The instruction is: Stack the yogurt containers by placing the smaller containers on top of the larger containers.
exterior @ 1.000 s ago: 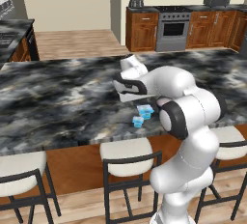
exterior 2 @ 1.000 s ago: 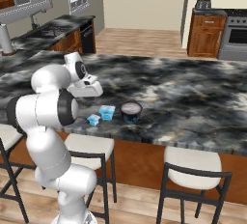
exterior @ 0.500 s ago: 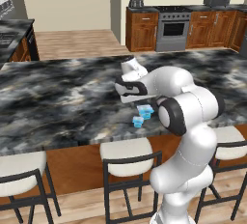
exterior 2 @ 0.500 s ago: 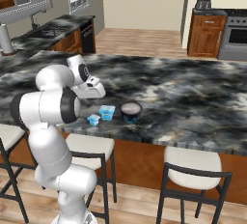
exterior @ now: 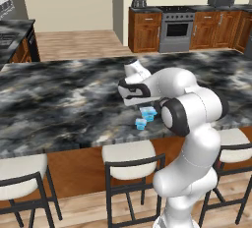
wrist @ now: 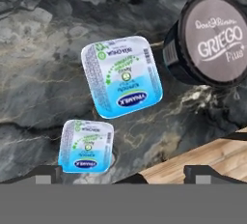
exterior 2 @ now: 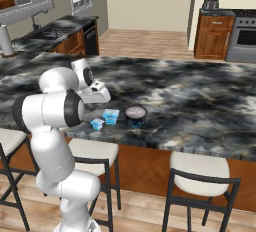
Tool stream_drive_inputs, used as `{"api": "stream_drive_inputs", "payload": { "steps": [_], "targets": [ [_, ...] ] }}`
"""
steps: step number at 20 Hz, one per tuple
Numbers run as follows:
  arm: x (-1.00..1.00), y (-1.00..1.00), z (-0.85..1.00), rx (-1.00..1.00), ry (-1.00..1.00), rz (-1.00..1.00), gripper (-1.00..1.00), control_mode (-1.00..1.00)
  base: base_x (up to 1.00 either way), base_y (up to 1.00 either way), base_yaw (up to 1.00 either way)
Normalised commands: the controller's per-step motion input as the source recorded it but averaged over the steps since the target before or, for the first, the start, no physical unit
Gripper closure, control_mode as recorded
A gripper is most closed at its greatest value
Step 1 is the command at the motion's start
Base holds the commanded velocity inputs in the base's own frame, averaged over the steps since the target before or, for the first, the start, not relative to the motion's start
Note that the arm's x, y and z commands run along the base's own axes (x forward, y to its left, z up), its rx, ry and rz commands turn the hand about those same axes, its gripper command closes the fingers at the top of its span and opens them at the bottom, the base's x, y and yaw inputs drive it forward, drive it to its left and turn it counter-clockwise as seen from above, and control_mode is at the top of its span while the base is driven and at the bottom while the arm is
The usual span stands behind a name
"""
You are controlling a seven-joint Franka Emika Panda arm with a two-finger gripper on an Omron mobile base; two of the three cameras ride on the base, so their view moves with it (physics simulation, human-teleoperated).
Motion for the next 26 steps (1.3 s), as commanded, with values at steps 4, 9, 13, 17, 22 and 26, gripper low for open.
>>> {"api": "stream_drive_inputs", "payload": {
  "steps": [4,9,13,17,22,26],
  "targets": [
    [0.05,0.00,-0.10,0.00,0.00,0.00,-1.00,-1.00,0.00,0.00,0.00],
    [0.04,0.00,-0.13,0.00,0.00,0.00,-1.00,-1.00,0.00,0.00,0.00],
    [0.12,0.00,-0.17,0.00,0.00,0.00,-1.00,-1.00,0.00,0.00,0.00],
    [0.23,-0.02,-0.22,0.00,0.00,0.00,-1.00,-1.00,0.00,0.00,0.00],
    [0.30,0.00,-0.22,-0.01,0.00,0.00,-1.00,-1.00,0.00,0.00,0.00],
    [0.34,0.00,-0.19,-0.04,0.00,0.00,-1.00,-1.00,0.00,0.00,0.00]
  ]
}}
